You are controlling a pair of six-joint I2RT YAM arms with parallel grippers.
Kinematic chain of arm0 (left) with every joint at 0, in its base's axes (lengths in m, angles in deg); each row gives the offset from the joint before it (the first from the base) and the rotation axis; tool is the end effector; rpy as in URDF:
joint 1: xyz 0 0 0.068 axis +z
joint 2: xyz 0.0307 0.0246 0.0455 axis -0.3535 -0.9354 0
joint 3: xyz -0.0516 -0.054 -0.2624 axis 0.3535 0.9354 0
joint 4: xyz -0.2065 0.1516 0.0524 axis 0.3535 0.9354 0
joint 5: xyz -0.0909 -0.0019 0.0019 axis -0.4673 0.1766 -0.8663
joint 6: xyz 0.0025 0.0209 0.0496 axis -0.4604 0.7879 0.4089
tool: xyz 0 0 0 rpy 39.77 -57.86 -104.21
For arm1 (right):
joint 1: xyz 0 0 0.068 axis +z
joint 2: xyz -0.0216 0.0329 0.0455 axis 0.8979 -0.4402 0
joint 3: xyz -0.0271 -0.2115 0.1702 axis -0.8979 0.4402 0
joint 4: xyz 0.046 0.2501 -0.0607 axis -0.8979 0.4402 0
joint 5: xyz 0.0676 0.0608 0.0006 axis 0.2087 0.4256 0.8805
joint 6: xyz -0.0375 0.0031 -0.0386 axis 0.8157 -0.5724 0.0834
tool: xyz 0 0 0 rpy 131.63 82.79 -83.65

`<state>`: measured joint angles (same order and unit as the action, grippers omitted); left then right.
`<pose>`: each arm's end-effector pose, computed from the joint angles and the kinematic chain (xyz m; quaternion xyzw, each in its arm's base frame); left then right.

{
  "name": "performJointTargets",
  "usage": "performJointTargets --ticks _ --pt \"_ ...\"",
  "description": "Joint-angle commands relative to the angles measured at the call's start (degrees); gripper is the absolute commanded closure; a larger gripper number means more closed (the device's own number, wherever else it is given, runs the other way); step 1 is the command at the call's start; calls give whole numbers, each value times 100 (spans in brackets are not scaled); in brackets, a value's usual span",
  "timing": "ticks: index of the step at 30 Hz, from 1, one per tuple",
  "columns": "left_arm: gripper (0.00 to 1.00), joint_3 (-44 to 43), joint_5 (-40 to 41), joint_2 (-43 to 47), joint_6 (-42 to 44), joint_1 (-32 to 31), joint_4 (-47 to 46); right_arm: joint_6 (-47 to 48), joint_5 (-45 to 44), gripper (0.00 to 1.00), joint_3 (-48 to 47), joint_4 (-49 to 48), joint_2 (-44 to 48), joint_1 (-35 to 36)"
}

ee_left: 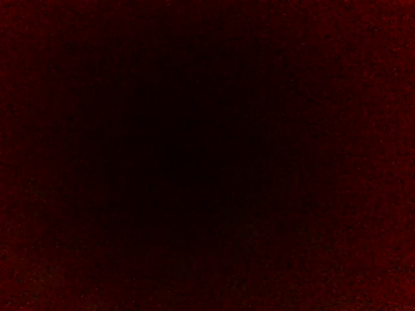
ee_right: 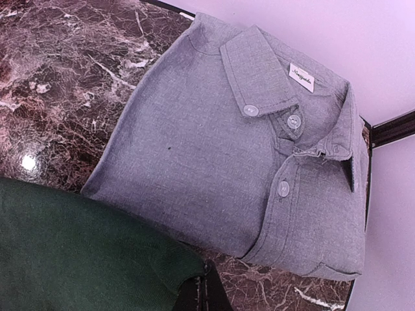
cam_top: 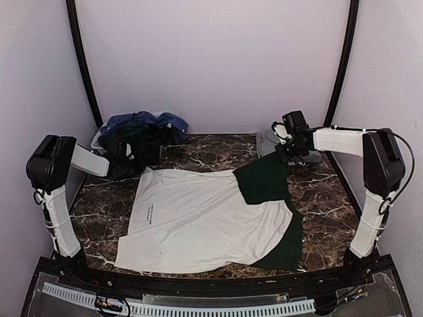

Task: Fold and stack the mixed laundry pile
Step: Pick up the flattened T-shirt from the center of the board, then fold the flattened T-shirt at the center of the board.

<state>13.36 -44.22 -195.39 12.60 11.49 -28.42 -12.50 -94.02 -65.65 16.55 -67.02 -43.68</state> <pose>0.3971 -0.0702 0.1391 -0.0990 0.8598 -0.2225 0.4489 0.3937 0.1356 0.2209 -0.1957 0.9010 -0.0810 0.3787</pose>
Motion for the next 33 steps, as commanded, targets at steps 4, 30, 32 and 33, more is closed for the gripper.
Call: performJointTargets --ticks 4,30,32,33 --pt "100 331 -1 773 25 -13 -48 -26 -51 100 -148 -47 86 -10" --pt "100 1610 314 3160 818 -18 813 -996 973 100 857 480 1847 29" --pt "100 1754 299 3412 749 -19 1005 -1183 1116 100 1049 538 2102 99" --pt "100 1805 292 3593 732 -19 1122 -1242 1132 100 1154 564 2215 151"
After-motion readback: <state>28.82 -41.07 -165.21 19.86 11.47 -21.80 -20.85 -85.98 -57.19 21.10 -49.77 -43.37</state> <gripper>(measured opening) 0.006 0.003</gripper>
